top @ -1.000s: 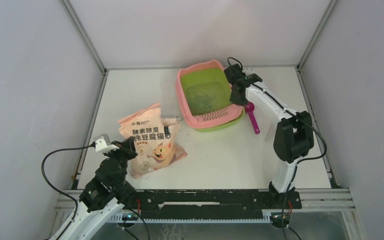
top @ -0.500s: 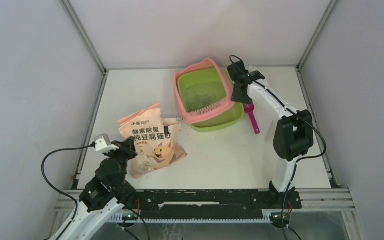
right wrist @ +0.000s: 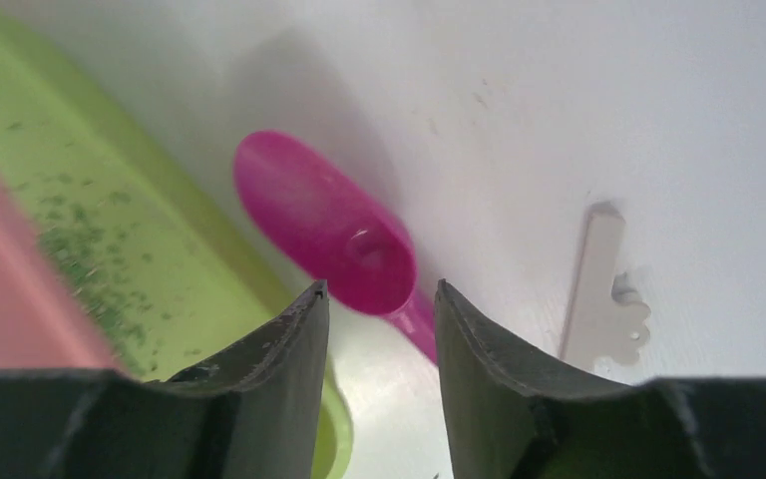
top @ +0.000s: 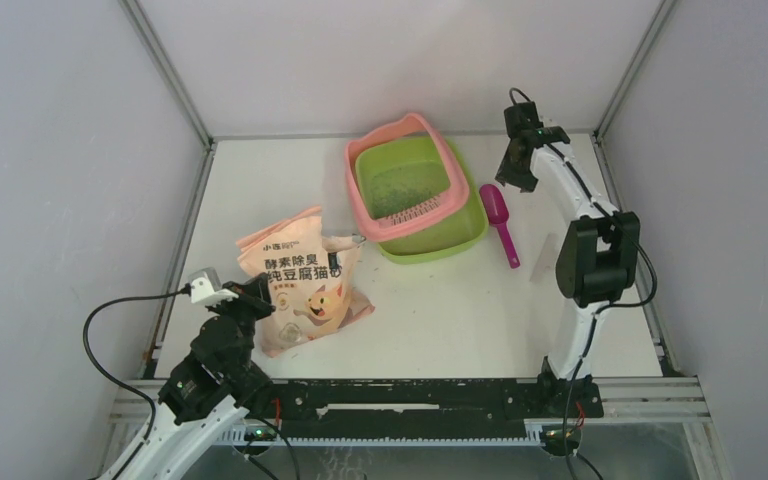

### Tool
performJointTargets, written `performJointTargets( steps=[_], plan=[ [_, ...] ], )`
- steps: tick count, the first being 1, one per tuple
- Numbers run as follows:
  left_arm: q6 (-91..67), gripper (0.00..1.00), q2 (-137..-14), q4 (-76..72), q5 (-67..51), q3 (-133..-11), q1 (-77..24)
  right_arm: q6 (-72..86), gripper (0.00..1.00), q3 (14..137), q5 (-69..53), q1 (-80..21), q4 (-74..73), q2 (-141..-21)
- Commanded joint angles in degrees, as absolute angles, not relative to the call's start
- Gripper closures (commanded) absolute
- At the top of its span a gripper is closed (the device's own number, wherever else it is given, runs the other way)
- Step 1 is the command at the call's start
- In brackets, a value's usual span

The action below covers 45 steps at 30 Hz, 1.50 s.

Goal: Fill the litter box with clean litter
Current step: Move the spatula to the center of the board.

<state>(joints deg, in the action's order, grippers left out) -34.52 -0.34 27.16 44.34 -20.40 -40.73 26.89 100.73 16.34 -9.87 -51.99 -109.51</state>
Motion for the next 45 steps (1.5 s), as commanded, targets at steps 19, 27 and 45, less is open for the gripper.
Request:
performJointTargets(
  steps=[19,27,45],
  plan=[
    [-33.0,1.0,5.9,22.2,42.7,-25.3,-40.5,30.7,0.93,77.5,20.5,-7.1,-44.6,-110.7],
    [-32.7,1.0,5.7,21.7,40.8,-24.7,-40.5,36.7,0.87,65.0,25.4,-3.9,-43.2,-99.3],
    [-34.3,1.0,10.9,26.8,41.1,-26.4,-40.5,13.0,0.29,99.6,29.0,-21.6,-47.3,-97.6]
  ],
)
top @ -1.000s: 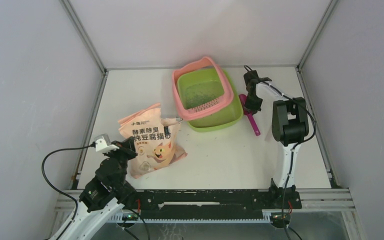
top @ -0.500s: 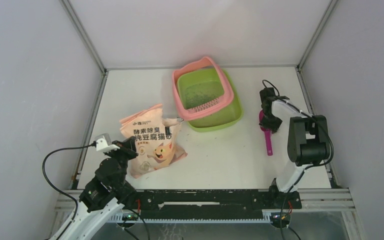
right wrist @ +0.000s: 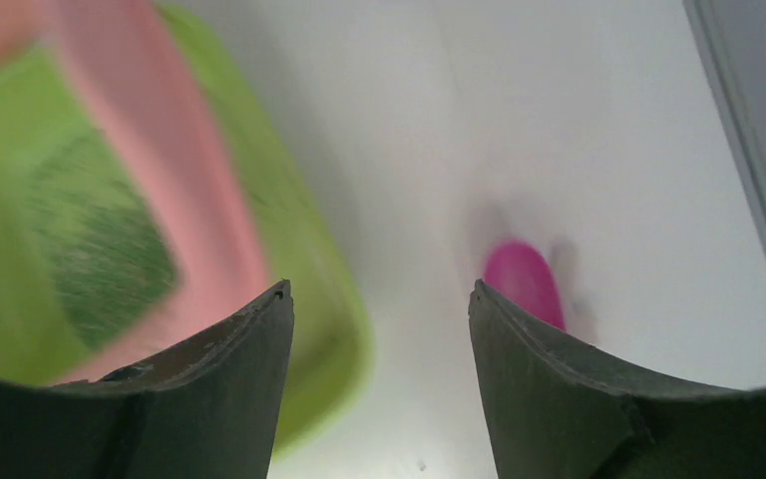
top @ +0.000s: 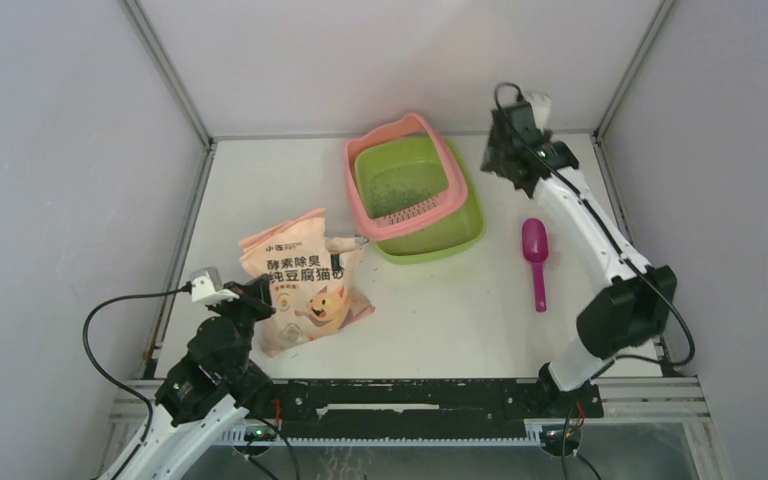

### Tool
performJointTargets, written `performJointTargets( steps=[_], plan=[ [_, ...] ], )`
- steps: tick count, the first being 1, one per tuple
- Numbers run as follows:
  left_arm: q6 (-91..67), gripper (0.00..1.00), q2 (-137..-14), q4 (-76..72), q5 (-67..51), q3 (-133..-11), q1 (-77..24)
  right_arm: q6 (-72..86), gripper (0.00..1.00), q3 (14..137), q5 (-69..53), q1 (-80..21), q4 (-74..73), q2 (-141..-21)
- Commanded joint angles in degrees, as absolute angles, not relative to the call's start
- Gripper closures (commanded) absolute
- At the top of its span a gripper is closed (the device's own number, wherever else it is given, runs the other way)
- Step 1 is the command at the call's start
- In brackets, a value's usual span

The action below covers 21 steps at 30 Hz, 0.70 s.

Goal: Fill the litter box with clean litter
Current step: Move the spatula to the center of the board.

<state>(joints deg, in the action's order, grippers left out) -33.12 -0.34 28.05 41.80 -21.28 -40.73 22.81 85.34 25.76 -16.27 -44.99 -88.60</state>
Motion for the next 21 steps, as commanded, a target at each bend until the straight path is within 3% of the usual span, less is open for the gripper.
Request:
performJointTargets(
  steps=[1,8,15,21],
  plan=[
    [-34.3,1.0,12.1,27.0,40.9,-26.4,-40.5,11.9,0.28,104.3,30.7,-23.1,-48.7,-100.8],
    [-34.6,1.0,12.8,29.6,38.7,-27.9,-40.5,7.3,0.27,123.4,34.3,-28.4,-50.8,-117.9],
    [-33.8,1.0,12.8,30.0,37.9,-28.4,-40.5,5.3,0.25,126.7,35.9,-31.0,-45.9,-123.9],
    [-33.6,1.0,12.9,30.6,37.9,-29.6,-40.5,5.7,0.23,136.0,41.3,-31.0,-52.2,-131.3]
  ],
)
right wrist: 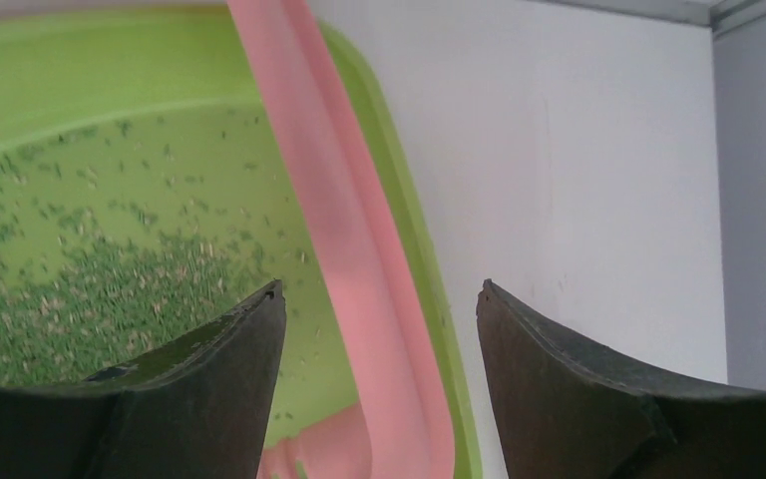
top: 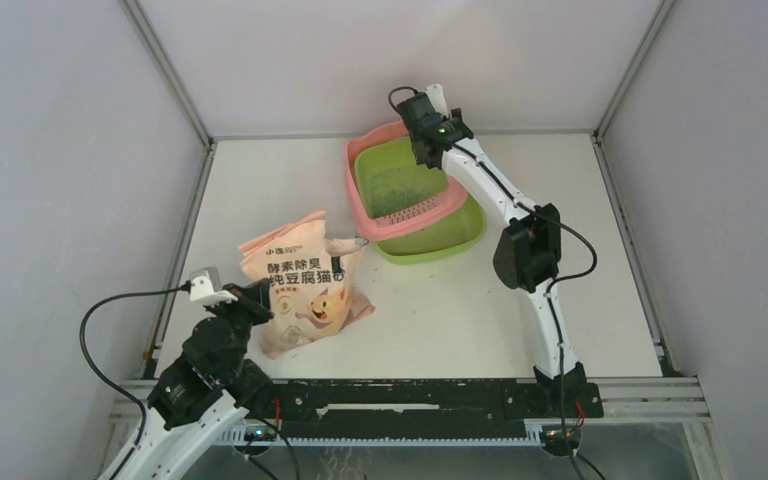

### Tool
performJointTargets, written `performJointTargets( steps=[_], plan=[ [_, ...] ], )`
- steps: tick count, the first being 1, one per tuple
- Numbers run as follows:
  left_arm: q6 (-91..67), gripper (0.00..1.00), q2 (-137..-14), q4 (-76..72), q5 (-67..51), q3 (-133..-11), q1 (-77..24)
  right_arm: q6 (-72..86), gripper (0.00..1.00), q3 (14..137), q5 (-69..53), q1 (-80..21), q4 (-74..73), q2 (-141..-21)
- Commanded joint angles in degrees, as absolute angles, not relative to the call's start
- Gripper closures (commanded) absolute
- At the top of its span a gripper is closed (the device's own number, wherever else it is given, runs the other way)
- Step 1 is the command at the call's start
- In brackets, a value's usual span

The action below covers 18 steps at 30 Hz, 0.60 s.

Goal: Fill the litter box with clean litter
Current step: Move the spatula to the center of the board.

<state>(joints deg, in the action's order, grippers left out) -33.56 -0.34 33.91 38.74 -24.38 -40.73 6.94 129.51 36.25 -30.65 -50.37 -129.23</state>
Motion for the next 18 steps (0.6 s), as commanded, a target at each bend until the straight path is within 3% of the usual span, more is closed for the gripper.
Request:
performJointTargets(
  steps=[1,10,13,16,18],
  plan=[
    [-33.6,1.0,12.9,30.8,37.9,-29.8,-40.6,5.2,0.23,136.2,41.2,-31.0,-52.2,-131.9],
    [-33.6,1.0,12.9,30.8,37.9,-30.2,-40.5,4.9,0.26,130.3,37.1,-29.3,-49.3,-133.3],
    [-33.6,1.0,12.8,30.9,37.9,-30.6,-40.5,5.1,0.47,129.9,37.0,-28.8,-48.8,-133.6],
    [-33.6,1.0,12.9,31.5,38.1,-31.3,-40.5,5.8,0.61,129.9,37.0,-28.2,-48.4,-133.6],
    [-33.7,1.0,12.8,32.2,38.1,-32.1,-40.5,6.1,0.79,129.8,36.9,-28.1,-48.4,-133.3]
  ],
)
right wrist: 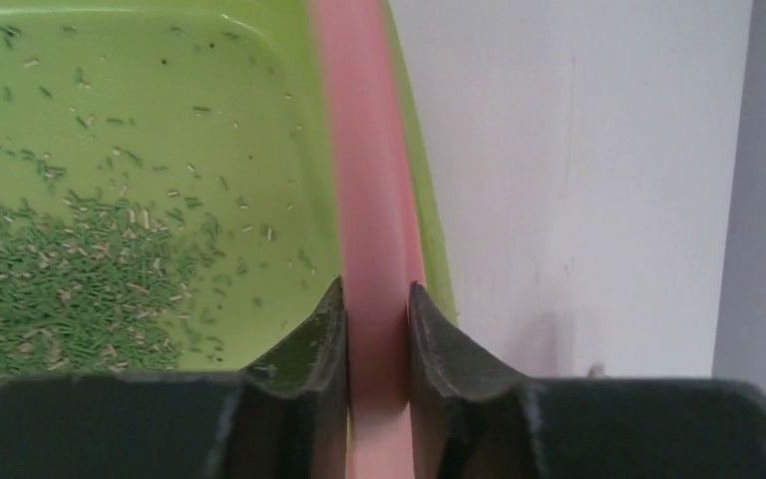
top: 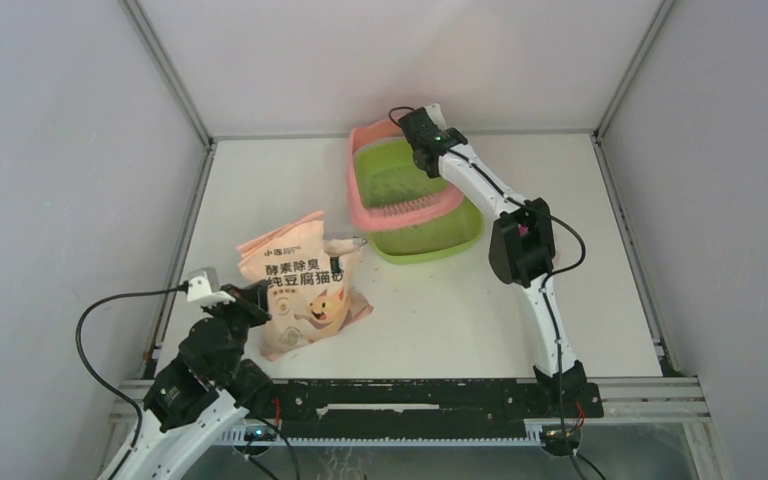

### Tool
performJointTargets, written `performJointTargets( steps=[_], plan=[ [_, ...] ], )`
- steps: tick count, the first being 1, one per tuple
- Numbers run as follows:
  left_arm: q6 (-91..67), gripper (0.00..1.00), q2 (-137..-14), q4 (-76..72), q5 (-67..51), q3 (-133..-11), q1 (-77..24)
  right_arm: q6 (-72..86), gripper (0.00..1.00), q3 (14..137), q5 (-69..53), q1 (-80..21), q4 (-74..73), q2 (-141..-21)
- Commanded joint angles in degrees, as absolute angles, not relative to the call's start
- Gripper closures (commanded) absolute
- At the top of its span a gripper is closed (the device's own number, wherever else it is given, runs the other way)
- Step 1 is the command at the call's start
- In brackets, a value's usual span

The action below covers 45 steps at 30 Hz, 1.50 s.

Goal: Fill the litter box with clean litter
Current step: Move the spatula to the center of the board, then adjust the litter box at the center of the board.

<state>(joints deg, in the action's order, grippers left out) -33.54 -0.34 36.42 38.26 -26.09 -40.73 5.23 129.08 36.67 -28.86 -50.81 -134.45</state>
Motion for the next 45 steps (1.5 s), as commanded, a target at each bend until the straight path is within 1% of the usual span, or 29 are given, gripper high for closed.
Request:
performJointTargets(
  steps=[1,2,8,12,19,24,28,35,41,45],
  plan=[
    [-33.9,1.0,12.9,32.5,38.2,-32.5,-40.6,6.2,0.89,129.7,37.1,-27.9,-48.3,-132.8],
    [-34.0,1.0,12.8,32.9,38.3,-32.8,-40.5,6.6,1.0,129.5,37.6,-27.8,-48.1,-132.2],
    [-32.8,1.0,12.9,34.2,39.9,-35.0,-40.6,6.9,1.0,125.5,35.4,-27.4,-44.4,-127.0],
    [-31.6,1.0,12.8,34.5,40.7,-37.2,-40.5,5.3,1.0,122.4,36.5,-27.5,-42.9,-123.0],
    [-30.7,1.0,12.8,35.2,41.7,-39.7,-40.6,0.8,1.0,106.2,41.7,-29.1,-34.2,-111.8],
    [-30.3,1.0,12.8,35.2,42.1,-40.1,-40.6,0.2,1.0,96.6,44.8,-31.0,-29.4,-108.4],
    [-30.4,1.0,12.8,36.0,42.4,-40.1,-40.6,0.2,1.0,92.2,45.7,-32.5,-27.0,-108.0],
    [-30.6,1.0,12.8,36.7,42.5,-40.4,-40.5,-1.2,1.0,90.4,48.6,-34.4,-24.3,-110.8],
    [-30.8,1.0,12.9,37.1,42.6,-40.4,-40.5,-2.3,1.0,87.5,51.1,-34.4,-21.4,-111.3],
    [-30.8,1.0,12.9,37.1,42.7,-40.2,-40.5,-1.4,1.0,85.4,50.6,-33.8,-20.8,-110.8]
  ],
)
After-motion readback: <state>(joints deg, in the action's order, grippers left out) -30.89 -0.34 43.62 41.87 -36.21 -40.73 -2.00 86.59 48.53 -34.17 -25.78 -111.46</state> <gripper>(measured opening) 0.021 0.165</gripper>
